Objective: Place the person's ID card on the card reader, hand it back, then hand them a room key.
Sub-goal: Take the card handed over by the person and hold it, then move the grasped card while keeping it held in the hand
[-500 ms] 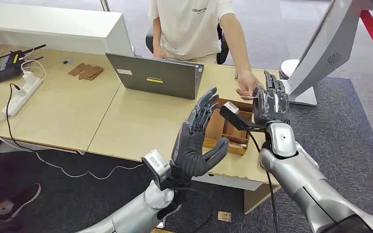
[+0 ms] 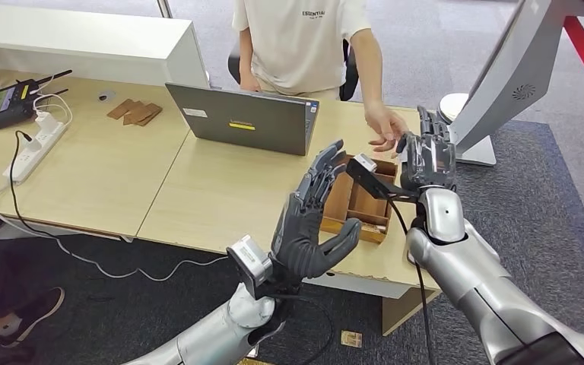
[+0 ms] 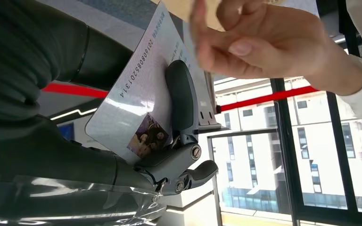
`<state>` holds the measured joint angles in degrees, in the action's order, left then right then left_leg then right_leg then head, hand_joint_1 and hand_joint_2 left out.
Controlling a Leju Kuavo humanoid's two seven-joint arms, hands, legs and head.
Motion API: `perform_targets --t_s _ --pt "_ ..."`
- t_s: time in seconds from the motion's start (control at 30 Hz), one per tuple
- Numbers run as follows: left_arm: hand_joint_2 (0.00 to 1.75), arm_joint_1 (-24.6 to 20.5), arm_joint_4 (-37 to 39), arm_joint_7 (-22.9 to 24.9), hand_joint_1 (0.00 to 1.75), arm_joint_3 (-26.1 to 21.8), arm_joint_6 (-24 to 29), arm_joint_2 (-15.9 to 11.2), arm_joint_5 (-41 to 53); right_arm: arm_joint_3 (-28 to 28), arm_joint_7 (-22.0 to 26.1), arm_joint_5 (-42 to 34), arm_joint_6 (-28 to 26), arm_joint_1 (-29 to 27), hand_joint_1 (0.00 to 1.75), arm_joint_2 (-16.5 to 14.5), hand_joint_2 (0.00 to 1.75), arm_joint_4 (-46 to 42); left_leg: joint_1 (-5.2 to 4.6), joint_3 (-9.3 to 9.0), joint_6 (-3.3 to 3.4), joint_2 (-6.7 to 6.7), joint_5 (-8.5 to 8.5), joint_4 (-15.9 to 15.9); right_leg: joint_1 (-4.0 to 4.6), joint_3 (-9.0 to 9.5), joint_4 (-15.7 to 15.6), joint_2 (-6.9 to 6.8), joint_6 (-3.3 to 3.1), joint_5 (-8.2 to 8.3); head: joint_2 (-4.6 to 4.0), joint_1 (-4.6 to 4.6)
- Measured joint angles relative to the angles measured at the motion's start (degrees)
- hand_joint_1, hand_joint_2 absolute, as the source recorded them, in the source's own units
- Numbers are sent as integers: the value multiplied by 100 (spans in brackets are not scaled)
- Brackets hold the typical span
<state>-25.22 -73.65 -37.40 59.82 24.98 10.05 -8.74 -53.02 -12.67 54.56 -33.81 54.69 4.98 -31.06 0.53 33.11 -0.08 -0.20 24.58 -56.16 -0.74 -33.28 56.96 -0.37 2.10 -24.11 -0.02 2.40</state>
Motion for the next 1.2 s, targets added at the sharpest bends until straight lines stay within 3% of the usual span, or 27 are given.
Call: perform_targets --t_s 0.6,0.87,1.2 --pt "175 137 1 204 0 -135 169 -5 310 352 365 -822 -576 -313 175 34 175 -240 0 -1 0 -1 0 0 0 0 0 0 0 0 0 -1" --pt "175 231 -165 414 0 -149 418 -87 446 890 334 -975 -599 -1102 175 334 175 -1067 0 0 0 -2 0 0 -1 0 0 0 0 0 0 -1" --pt "175 296 -325 497 0 -146 517 -209 505 1274 268 -1024 -599 -1535 175 650 175 -1629 0 -2 0 0 0 0 0 0 0 1 0 0 0 0"
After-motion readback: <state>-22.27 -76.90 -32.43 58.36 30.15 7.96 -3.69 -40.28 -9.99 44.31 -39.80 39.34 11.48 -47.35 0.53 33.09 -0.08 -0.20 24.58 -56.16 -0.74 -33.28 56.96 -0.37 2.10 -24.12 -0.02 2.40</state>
